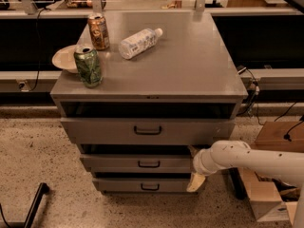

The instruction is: Open middle drawer

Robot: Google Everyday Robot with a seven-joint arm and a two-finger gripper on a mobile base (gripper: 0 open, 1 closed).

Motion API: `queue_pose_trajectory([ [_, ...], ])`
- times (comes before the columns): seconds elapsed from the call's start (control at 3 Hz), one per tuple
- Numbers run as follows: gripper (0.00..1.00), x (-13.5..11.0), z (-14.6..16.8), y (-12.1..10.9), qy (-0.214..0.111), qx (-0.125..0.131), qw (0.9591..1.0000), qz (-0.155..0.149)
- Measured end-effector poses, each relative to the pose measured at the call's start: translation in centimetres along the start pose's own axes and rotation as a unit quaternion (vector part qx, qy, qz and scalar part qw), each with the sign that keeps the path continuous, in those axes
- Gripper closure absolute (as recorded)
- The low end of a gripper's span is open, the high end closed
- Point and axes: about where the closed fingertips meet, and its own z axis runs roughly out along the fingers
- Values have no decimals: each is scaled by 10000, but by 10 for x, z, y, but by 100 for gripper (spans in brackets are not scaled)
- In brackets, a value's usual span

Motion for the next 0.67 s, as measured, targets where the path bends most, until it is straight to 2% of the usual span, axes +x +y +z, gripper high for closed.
queue_pose_trajectory([
  [0.33,14,6,9,-2,-11,-14,10000,95],
  [0.67,37,3,16,4,-49,-111,9998,175],
])
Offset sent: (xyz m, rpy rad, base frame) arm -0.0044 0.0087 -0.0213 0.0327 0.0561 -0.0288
